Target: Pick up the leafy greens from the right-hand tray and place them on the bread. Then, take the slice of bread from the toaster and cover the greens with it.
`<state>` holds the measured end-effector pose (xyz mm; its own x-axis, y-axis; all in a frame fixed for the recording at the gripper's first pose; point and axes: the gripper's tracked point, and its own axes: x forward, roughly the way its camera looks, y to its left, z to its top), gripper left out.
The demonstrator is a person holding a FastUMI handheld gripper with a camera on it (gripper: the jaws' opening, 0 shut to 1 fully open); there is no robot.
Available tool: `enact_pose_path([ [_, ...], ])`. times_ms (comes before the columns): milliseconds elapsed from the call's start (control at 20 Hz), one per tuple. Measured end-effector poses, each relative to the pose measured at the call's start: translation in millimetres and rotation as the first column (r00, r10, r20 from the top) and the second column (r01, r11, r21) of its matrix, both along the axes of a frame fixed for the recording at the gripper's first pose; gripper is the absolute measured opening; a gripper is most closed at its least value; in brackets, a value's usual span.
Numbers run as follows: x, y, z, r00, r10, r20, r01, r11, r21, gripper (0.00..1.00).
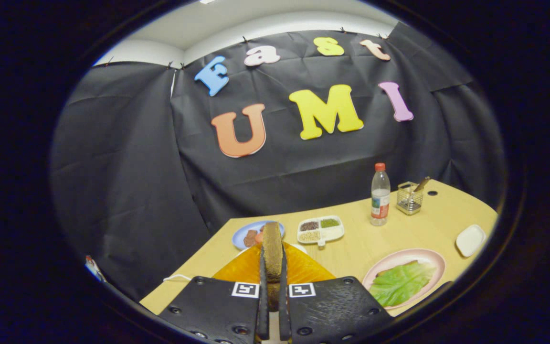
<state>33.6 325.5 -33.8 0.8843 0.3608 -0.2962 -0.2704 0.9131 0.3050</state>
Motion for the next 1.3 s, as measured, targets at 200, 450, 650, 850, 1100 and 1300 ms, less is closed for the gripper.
enact_pose_path([
  [200,2,-28,37,0.998,-0.024,0.064,0.019,0.997,0.077,0.08],
  [450,10,-89,44,0.992,-0.09,0.087,0.083,0.994,0.074,0.08],
  [650,19,-139,20,0.988,-0.129,0.088,0.129,0.992,0.012,0.08],
  [850,25,-166,-28,0.989,-0.15,0.011,0.15,0.988,-0.019,0.08],
  [1100,24,-165,-76,0.99,-0.128,-0.056,0.127,0.992,-0.028,0.08],
  [1300,26,-166,-91,0.99,-0.111,-0.091,0.111,0.994,-0.012,0.08],
])
